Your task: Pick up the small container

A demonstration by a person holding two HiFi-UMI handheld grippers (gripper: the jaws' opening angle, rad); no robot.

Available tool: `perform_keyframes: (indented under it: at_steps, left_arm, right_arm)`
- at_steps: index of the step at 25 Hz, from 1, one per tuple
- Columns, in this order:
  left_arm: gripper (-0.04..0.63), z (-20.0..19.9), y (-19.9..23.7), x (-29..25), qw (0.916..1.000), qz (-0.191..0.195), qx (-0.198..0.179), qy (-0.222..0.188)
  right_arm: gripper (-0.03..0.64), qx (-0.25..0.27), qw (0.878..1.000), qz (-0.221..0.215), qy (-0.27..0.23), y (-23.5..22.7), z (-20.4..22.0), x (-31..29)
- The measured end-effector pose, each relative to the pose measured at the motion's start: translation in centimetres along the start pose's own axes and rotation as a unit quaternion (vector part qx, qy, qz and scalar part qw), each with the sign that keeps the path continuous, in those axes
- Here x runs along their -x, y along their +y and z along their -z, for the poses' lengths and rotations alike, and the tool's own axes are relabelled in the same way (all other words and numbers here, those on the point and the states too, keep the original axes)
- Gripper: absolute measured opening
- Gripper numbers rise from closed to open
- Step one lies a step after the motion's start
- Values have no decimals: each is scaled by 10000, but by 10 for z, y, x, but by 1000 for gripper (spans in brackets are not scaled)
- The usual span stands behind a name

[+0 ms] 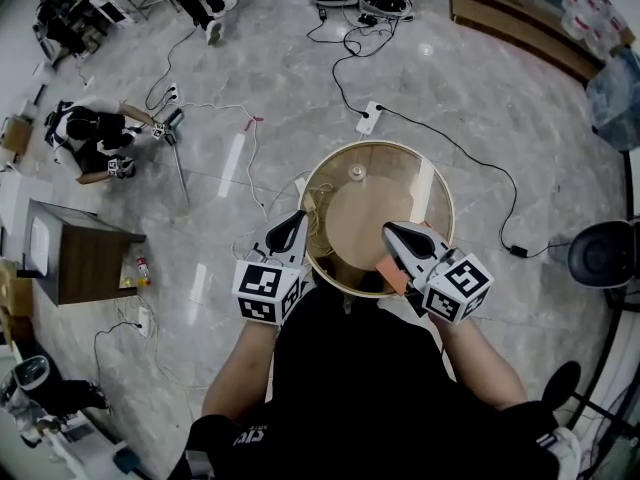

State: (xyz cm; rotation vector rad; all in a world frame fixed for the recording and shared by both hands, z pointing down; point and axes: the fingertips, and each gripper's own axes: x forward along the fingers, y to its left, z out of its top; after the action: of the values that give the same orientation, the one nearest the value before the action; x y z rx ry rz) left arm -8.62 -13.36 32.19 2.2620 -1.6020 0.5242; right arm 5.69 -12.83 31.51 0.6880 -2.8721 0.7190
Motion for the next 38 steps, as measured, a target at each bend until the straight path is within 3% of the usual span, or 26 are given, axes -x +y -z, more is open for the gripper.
perform_keyframes:
  at_steps: [9,16,25,34,36,38]
  left_arm:
    - [18,22,24,-64,9990,414,107,156]
    - [18,48,53,-131,9981,524,199,256]
    - [20,112,63,-219,9959,803,267,326]
    - [23,182,53,-291,9929,978,456,503]
    - [52,193,51,-304,9925,991,499,508]
    - [125,204,52,-318,9923,998,493,535]
  right_arm:
    - [14,-204,9988,342,276,-41,9,-36]
    - [14,-309,9975,340,544,-82,35,-82]
    - [14,-539,9946,379,797,-143,111,-130]
    - [14,-818,9908,526,945,-182,172,-135]
    - [14,-871,9896,571,994,-192,185,-131]
    - [14,-925,9888,628,983,-206,195,-130]
